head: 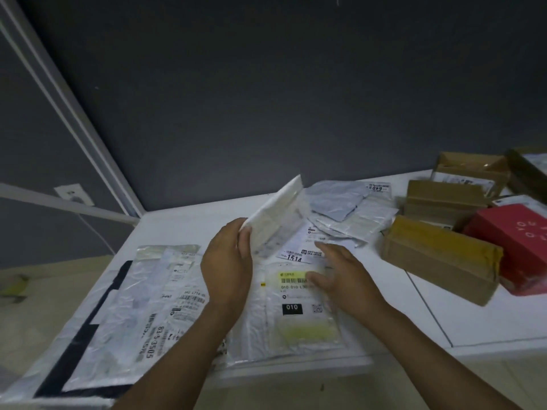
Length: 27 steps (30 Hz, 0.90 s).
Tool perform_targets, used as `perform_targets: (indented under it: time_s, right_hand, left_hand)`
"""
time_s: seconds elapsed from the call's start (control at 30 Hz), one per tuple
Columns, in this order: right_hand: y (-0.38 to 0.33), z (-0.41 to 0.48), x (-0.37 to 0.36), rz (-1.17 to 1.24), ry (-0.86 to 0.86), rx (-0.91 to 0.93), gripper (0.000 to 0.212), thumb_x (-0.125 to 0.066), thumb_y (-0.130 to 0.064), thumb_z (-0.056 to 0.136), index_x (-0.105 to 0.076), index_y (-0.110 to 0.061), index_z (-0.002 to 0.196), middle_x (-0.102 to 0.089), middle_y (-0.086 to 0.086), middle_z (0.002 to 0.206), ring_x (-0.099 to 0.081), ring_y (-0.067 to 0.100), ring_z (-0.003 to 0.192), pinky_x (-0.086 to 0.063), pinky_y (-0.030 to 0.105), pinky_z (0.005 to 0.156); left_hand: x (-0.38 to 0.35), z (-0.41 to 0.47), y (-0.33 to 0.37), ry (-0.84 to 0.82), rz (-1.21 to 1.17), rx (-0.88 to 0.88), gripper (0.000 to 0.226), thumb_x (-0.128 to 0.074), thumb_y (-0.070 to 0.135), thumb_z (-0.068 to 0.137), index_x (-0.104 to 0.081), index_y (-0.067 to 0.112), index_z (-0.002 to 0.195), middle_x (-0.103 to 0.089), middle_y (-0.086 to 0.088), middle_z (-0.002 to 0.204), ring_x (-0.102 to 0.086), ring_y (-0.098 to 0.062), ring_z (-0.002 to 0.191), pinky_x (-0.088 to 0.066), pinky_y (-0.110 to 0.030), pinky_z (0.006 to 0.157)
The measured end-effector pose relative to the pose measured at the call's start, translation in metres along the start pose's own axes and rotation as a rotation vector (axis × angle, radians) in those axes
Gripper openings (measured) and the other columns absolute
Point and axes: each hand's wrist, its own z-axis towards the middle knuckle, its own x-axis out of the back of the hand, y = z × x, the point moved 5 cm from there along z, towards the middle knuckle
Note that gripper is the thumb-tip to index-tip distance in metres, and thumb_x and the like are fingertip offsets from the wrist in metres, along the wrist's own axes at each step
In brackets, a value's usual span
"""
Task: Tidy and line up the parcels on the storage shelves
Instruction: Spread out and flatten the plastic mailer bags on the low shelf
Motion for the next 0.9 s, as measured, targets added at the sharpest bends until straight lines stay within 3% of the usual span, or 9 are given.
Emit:
perform_targets:
  time_s: [0.1, 0.2, 0.3, 0.37, 0.43, 0.57, 0.63, 0.73, 0.9]
  right_hand:
    - [-0.012, -0.002, 0.014, 0.339, 0.127, -0.119, 0.084, -0.072, -0.035, 0.084, -0.024, -0.026, 0.151, -0.034, -0.004, 0.151, -0.037, 0.011, 0.134, -0.035, 0.029, 0.105]
    - [-0.019, -0.005, 0.028, 0.659, 0.198, -0.202, 0.094, -0.076, -0.022, 0.082, -0.015, -0.027, 0.153, -0.040, -0.009, 0.142, -0.041, 0.006, 0.122, -0.038, 0.026, 0.094]
    - [-0.021, -0.011, 0.041, 0.735, 0.254, -0.213, 0.096, -0.074, -0.011, 0.082, -0.011, -0.032, 0.152, -0.045, -0.013, 0.129, -0.048, 0.006, 0.114, -0.046, 0.028, 0.088]
    - [-0.018, -0.013, 0.048, 0.792, 0.293, -0.242, 0.076, -0.070, -0.006, 0.085, -0.028, -0.030, 0.144, -0.057, -0.008, 0.119, -0.059, 0.006, 0.098, -0.053, 0.025, 0.071]
    - [-0.012, -0.013, 0.050, 0.914, 0.333, -0.309, 0.044, -0.065, -0.002, 0.088, -0.048, -0.020, 0.125, -0.066, 0.005, 0.113, -0.066, 0.015, 0.094, -0.056, 0.027, 0.062]
    - [0.001, -0.013, 0.038, 1.110, 0.369, -0.434, 0.025, -0.063, -0.004, 0.091, -0.060, -0.004, 0.115, -0.070, 0.014, 0.109, -0.068, 0.029, 0.100, -0.057, 0.045, 0.084]
    - [0.000, -0.014, 0.032, 1.044, 0.314, -0.429, 0.023, -0.064, -0.007, 0.091, -0.062, -0.002, 0.113, -0.071, 0.014, 0.104, -0.069, 0.029, 0.097, -0.056, 0.048, 0.087]
    - [-0.006, -0.016, 0.030, 0.778, 0.221, -0.404, 0.016, -0.069, -0.017, 0.088, -0.064, -0.014, 0.102, -0.071, 0.007, 0.100, -0.068, 0.023, 0.092, -0.057, 0.044, 0.085]
    - [-0.020, -0.018, 0.033, 0.668, 0.159, -0.277, 0.067, -0.075, -0.026, 0.083, -0.038, -0.033, 0.138, -0.056, -0.008, 0.112, -0.058, 0.008, 0.096, -0.049, 0.031, 0.079]
  left_hand:
    - [0.016, -0.003, 0.013, 0.011, -0.213, 0.101, 0.013, -0.050, 0.020, 0.100, -0.061, 0.028, 0.097, -0.058, 0.024, 0.080, -0.057, 0.010, 0.076, -0.039, -0.004, 0.064]
    - [0.018, -0.004, 0.014, -0.037, -0.385, 0.211, 0.014, -0.051, 0.019, 0.099, -0.065, 0.021, 0.101, -0.063, 0.021, 0.088, -0.057, 0.014, 0.082, -0.041, -0.003, 0.066]
    - [0.020, -0.003, 0.013, -0.096, -0.459, 0.266, 0.018, -0.052, 0.017, 0.097, -0.068, 0.016, 0.106, -0.066, 0.018, 0.094, -0.059, 0.012, 0.085, -0.042, -0.003, 0.069]
    - [0.024, -0.004, 0.012, -0.098, -0.502, 0.339, 0.017, -0.056, 0.017, 0.095, -0.068, 0.021, 0.107, -0.066, 0.017, 0.096, -0.062, 0.006, 0.088, -0.044, -0.004, 0.069]
    - [0.025, -0.006, 0.007, -0.099, -0.607, 0.487, 0.025, -0.062, 0.021, 0.092, -0.060, 0.031, 0.114, -0.067, 0.008, 0.100, -0.066, -0.007, 0.090, -0.054, -0.018, 0.076]
    - [0.009, -0.022, 0.014, -0.320, -0.919, 0.761, 0.053, -0.067, 0.012, 0.088, -0.037, 0.026, 0.130, -0.071, -0.005, 0.105, -0.071, -0.019, 0.094, -0.056, -0.040, 0.088]
    - [0.004, -0.033, 0.018, -0.427, -0.873, 0.752, 0.044, -0.065, 0.006, 0.089, -0.042, 0.020, 0.124, -0.071, -0.004, 0.108, -0.070, -0.021, 0.097, -0.055, -0.047, 0.089]
    - [0.010, -0.036, 0.010, -0.425, -0.679, 0.666, 0.033, -0.059, 0.005, 0.092, -0.050, 0.026, 0.116, -0.067, -0.001, 0.112, -0.067, -0.020, 0.101, -0.056, -0.046, 0.087]
    - [0.031, -0.023, 0.000, -0.561, -0.446, 0.548, 0.042, -0.049, 0.008, 0.096, -0.055, 0.039, 0.123, -0.071, 0.007, 0.096, -0.070, -0.020, 0.082, -0.057, -0.038, 0.070]
